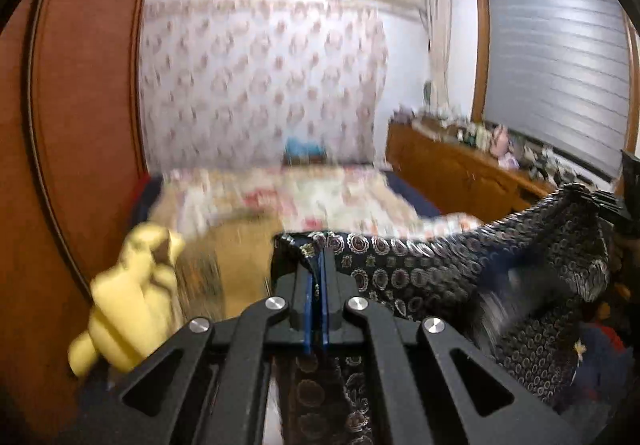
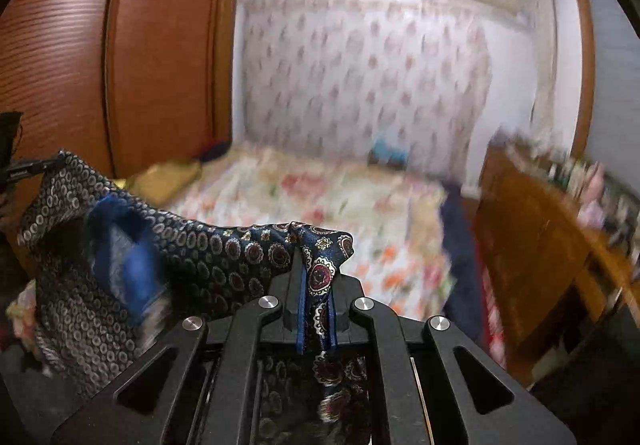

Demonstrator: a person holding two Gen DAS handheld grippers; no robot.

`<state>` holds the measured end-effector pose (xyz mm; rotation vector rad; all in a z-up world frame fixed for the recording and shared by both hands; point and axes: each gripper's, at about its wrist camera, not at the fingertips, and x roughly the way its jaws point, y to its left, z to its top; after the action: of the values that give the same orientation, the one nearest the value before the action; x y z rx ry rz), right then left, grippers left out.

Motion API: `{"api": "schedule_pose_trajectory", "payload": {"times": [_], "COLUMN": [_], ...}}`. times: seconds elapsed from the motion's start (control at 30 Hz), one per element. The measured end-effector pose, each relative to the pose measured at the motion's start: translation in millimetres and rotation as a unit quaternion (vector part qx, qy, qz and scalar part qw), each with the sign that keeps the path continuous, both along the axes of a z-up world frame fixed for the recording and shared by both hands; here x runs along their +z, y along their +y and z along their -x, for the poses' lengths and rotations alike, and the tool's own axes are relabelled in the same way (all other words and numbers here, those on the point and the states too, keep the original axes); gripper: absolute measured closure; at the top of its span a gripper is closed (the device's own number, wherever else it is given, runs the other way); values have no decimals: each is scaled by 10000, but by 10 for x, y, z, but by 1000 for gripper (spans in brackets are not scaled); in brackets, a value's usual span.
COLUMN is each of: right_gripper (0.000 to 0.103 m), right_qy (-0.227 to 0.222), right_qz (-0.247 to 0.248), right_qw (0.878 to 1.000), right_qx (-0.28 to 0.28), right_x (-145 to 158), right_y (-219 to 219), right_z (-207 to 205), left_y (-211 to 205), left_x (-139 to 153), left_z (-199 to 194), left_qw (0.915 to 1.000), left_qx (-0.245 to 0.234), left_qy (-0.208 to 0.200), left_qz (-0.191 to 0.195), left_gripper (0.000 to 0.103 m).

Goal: Fold small clothes

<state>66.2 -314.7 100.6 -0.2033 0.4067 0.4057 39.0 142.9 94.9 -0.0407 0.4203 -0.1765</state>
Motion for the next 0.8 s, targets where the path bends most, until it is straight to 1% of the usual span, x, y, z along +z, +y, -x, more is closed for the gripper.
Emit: {"api": "schedule_pose_trajectory", "payload": {"times": [0.07,0.13,0.17,0.2,0.23,0.27,0.3,0.33,0.37,0.4,0.43,0.47,0.5,0.57,0.6,0.7,0.8], "right_gripper": [98,98,98,98,97,93,91,82,79,78,73,73,73,72,72,71,69], "right_qy": [-248,-401,-467,-463,-402,-341,-208,87,352,645,827,1060,1200,1402,1466,1565,1636], "right_qz": [9,34,100,193,275,322,386,469,536,584,583,575,559,533,564,582,501], "right_qw": [9997,9991,9987,9985,9982,9977,9967,9953,9933,9897,9868,9832,9815,9801,9794,9797,9802], "right_qx": [-43,-94,-151,-233,-351,-491,-679,-847,-959,-1137,-1261,-1368,-1385,-1297,-1265,-1110,-1000], "right_x": [286,568,680,753,789,776,713,577,461,274,124,-76,-237,-536,-635,-853,-963], "right_y": [-5,15,41,71,98,103,111,118,110,85,54,23,-3,-43,-49,-88,-119], "right_z": [-99,-311,-460,-648,-888,-1077,-1331,-1637,-1825,-2048,-2173,-2294,-2342,-2348,-2334,-2183,-1958], "left_y": [41,53,69,86,108,128,171,204,240,248,270,275,273,224,214,100,-28], "left_x": [266,496,529,554,505,429,278,135,-70,-206,-377,-508,-627,-790,-885,-1038,-1054], "left_z": [-198,-527,-646,-859,-1107,-1270,-1524,-1678,-1836,-1894,-1922,-1915,-1897,-1847,-1811,-1629,-1428], "left_qw": [9997,9989,9984,9974,9969,9967,9957,9946,9934,9926,9918,9910,9901,9884,9871,9861,9868], "left_qx": [104,259,354,496,547,563,665,724,665,617,575,539,490,418,399,351,303], "left_qy": [-205,-307,-318,-324,-217,-59,259,472,756,910,1035,1126,1218,1367,1453,1529,1505], "left_qz": [-34,-227,-295,-406,-527,-576,-589,-571,-552,-519,-490,-494,-505,-524,-538,-551,-521], "left_gripper": [103,103,103,102,98,92,90,89,86,78,74,62,57,54,53,53,53]}}
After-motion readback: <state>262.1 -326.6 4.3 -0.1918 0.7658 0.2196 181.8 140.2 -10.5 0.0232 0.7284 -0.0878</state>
